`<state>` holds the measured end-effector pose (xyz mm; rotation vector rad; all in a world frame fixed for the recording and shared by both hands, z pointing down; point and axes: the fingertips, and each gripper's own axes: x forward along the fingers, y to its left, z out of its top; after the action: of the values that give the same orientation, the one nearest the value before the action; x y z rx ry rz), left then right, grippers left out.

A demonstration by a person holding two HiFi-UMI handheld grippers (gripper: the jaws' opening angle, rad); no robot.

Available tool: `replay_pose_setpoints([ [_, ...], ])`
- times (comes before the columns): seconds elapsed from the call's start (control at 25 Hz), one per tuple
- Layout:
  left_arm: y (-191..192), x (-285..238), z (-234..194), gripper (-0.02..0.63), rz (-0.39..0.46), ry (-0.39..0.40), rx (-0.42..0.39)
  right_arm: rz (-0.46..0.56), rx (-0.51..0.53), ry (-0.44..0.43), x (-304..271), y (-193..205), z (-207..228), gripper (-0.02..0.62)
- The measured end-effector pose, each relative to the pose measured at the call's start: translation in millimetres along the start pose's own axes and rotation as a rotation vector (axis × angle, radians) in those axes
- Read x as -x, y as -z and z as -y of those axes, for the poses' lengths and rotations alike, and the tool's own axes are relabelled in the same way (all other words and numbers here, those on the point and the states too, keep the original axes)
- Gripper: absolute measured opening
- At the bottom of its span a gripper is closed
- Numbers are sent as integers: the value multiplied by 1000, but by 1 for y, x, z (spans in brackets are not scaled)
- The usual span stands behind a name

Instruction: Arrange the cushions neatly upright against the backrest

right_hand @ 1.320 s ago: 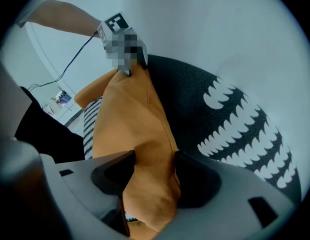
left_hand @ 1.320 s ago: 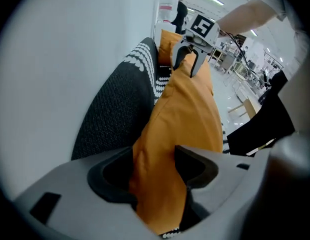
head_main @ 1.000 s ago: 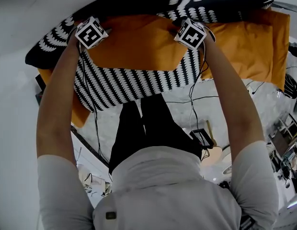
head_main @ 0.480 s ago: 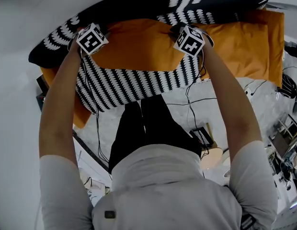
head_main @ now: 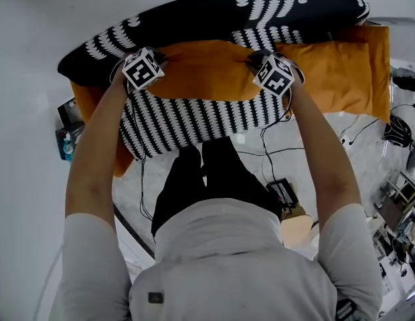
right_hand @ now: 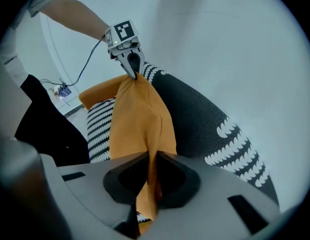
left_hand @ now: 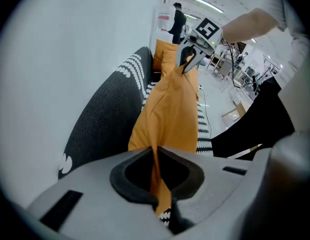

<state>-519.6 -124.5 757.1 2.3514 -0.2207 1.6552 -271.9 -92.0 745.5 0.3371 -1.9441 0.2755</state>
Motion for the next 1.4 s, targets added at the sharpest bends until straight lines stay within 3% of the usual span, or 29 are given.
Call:
replay_pose_setpoints([
  [0.44, 60, 104, 51, 23, 174, -99, 96, 8, 94, 118, 60, -81, -61, 49],
  [0.72, 97, 195, 66, 23, 201, -182, 90, 39, 198, 179, 110, -158, -98, 49],
  [1.04, 131, 262, 93, 23, 188, -251, 159, 93, 344, 145, 144, -221, -122, 49],
  [1.4, 150, 291, 105, 23, 134, -319, 265, 142, 475, 38, 137, -245, -132, 49],
])
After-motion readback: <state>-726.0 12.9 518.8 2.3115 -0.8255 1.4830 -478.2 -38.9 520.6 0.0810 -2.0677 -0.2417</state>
